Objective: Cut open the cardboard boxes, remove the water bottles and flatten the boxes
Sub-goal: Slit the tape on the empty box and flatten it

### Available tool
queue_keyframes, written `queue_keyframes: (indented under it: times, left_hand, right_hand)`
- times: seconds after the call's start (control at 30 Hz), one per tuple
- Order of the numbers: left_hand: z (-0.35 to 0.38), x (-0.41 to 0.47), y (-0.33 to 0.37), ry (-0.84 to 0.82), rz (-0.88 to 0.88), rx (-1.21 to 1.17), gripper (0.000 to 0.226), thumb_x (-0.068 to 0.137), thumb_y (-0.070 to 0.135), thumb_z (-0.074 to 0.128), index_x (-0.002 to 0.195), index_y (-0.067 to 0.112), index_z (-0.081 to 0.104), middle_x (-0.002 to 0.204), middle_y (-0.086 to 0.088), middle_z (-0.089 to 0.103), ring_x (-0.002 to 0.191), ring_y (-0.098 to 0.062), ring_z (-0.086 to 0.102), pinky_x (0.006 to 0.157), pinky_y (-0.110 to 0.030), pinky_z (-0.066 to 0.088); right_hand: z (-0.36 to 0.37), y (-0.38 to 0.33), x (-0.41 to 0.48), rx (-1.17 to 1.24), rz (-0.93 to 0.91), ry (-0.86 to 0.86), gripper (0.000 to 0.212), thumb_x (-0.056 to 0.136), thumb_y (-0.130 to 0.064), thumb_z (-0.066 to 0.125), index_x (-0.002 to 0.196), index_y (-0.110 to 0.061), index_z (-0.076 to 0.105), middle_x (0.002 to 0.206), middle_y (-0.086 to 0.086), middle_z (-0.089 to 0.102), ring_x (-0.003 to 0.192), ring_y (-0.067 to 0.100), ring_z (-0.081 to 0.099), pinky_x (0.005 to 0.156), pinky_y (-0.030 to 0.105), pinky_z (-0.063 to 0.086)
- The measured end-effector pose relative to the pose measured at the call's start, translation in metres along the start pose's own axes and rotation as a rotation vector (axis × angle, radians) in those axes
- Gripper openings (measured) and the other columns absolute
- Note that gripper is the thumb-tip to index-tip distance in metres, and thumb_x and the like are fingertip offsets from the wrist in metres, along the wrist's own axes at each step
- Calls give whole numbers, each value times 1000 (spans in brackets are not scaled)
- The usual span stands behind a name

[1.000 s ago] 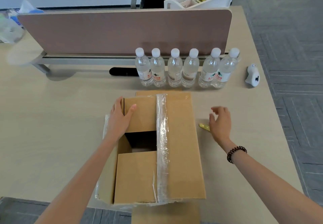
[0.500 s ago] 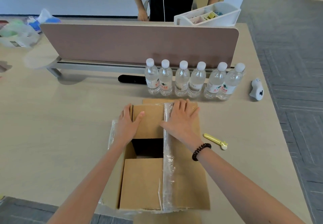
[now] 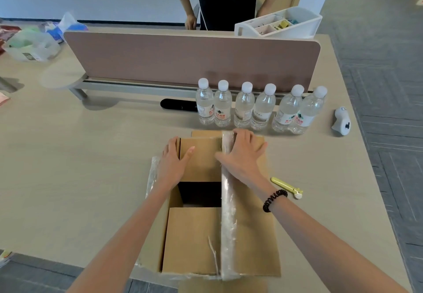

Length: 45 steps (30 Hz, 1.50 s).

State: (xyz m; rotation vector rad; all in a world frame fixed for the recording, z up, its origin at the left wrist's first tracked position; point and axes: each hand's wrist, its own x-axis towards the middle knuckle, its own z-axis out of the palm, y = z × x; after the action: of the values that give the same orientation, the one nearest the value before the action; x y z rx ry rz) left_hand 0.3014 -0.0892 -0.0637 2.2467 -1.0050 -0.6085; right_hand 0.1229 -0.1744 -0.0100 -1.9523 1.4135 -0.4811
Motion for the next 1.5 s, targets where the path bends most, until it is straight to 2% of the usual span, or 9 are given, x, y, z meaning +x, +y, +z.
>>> queue_keyframes:
  times: [0.17,0.37,0.47,0.7,0.87,1.0,1.1,1.3,1.5]
  left_hand:
    - [-2,-1,2,5,15,8,75,92,62,49,152,23,25,154,-2,35,138,-25,38,108,-45,36]
    - [1,1,-1,-3,17,-8,77,91,63,50,152,22,25,155,-3,35,139,-25,37,111,-45,34]
    - [1,3,-4,-14,5,-14,79,91,64,50,152,23,24,155,-3,34,140,-25,36,113,-46,33]
    - [3,5,-8,-26,18,-28,81,90,66,50,152,23,23,154,-4,35,139,-26,37,114,-48,33]
    - [3,2,-7,72,-103,36,84,96,62,38,156,12,8,159,-13,26,142,-38,30,113,-51,28]
    - [3,-8,5,215,15,319,52,104,42,32,125,-3,48,126,-24,56,115,-44,52,93,-52,40]
    - [3,-13,11,246,36,502,48,104,40,32,110,-2,53,110,-23,60,101,-43,57,80,-49,42]
    - [1,-31,5,164,26,699,48,105,40,32,106,-2,55,94,-18,62,88,-40,62,63,-39,35]
    - [-4,-42,-1,103,61,547,38,107,27,31,115,-1,55,94,-16,58,91,-40,62,74,-46,48]
  right_hand:
    - [-40,1,2,371,39,-77,65,60,-48,53,119,-25,42,113,-4,47,112,19,40,105,50,32]
    - [-71,22,-3,653,19,-188,62,73,-36,58,132,-26,43,126,-10,50,118,7,48,90,26,42]
    - [-91,37,-7,736,34,-180,59,75,-36,56,133,-31,51,133,-12,53,124,6,48,94,30,40]
    - [-127,88,-27,964,198,-15,14,98,-17,49,94,-13,61,79,-1,65,66,10,60,56,21,50]
    - [-127,143,-26,626,222,162,38,88,-23,70,121,-14,54,114,-2,61,99,12,62,79,28,53]
    - [-121,167,-26,-70,-94,195,31,81,-11,74,108,-13,59,109,-1,50,104,20,50,88,32,43]
    - [-114,148,-30,-342,-290,178,14,88,-24,64,97,-13,63,97,1,53,92,26,53,79,37,44]
    - [-82,110,-43,-416,-50,-113,64,91,-66,39,129,-15,45,127,2,45,116,23,47,88,40,44]
    - [-57,101,-49,-148,62,-194,46,100,-42,37,129,-9,47,122,6,47,100,25,51,81,34,39]
